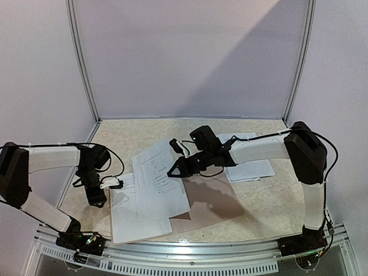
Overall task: Put the files into the folder
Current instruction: Insert the folder to form pockets on the folder.
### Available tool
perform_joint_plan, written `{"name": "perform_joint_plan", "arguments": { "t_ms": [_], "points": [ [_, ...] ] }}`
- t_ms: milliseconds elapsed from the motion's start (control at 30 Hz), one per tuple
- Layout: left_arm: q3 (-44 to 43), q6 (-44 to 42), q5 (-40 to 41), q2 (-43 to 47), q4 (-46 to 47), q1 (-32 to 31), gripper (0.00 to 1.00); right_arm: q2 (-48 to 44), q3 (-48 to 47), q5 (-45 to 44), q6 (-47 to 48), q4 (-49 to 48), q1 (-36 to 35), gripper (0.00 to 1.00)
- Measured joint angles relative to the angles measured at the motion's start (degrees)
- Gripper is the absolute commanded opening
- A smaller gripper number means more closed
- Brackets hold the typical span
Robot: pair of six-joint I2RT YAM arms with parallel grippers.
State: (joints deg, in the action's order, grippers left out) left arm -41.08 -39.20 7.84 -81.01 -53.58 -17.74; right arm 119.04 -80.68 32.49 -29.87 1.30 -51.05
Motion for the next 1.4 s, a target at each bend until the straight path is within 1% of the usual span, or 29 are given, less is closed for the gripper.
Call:
{"name": "perform_joint_plan", "arguments": {
  "t_ms": [367,700,733,767,833,900,933,1000,1100,1133,1300,1400],
  "points": [
    [0.0,1.81,0.09,-2.45,1.9,-1.18,0.68,3.54,3.3,2.89,-10.1,-12.57,-3.26,0.0],
    [0.0,2.58,-0.48,-2.62,1.88,-1.18,0.66,8.02,3.23,3.17,-17.09,-17.94,-7.06,0.0],
    [0.0,2.58,-0.57,-2.62,1.88,-1.18,0.66,8.41,3.23,3.15,-17.75,-18.12,-7.13,0.03],
    [0.0,2.6,-0.59,-2.62,1.86,-1.18,0.66,8.74,3.23,2.91,-18.36,-18.05,-7.26,0.11],
    [0.0,2.6,-0.61,-2.62,1.86,-1.18,0.66,8.96,3.23,1.27,-19.19,-16.72,-7.39,0.2],
    [0.0,2.6,-0.59,-2.62,1.79,-1.18,0.65,8.87,3.06,-0.9,-19.12,-14.97,-7.39,0.26],
    [0.0,2.62,-0.57,-2.62,1.77,-1.18,0.65,8.74,2.89,-2.21,-18.58,-13.62,-7.39,0.28],
    [-0.02,2.64,-0.5,-2.62,1.66,-1.18,0.65,8.5,2.23,-3.78,-17.35,-10.73,-7.39,0.27],
    [-0.02,2.75,-0.46,-2.62,1.57,-1.14,0.64,7.98,0.79,-4.52,-15.96,-7.74,-7.34,0.2],
    [-0.02,2.82,-0.39,-2.62,1.46,-1.09,0.63,7.85,0.37,-4.46,-15.56,-7.21,-7.34,0.2],
    [-0.07,3.04,0.42,-2.47,0.5,-0.13,0.63,7.45,-0.07,-1.64,-15.85,-7.37,-7.34,0.24],
    [-0.55,3.06,0.55,-1.88,-0.66,1.11,0.63,7.45,-0.07,-0.11,-16.59,-8.17,-7.32,0.19]
  ]
}}
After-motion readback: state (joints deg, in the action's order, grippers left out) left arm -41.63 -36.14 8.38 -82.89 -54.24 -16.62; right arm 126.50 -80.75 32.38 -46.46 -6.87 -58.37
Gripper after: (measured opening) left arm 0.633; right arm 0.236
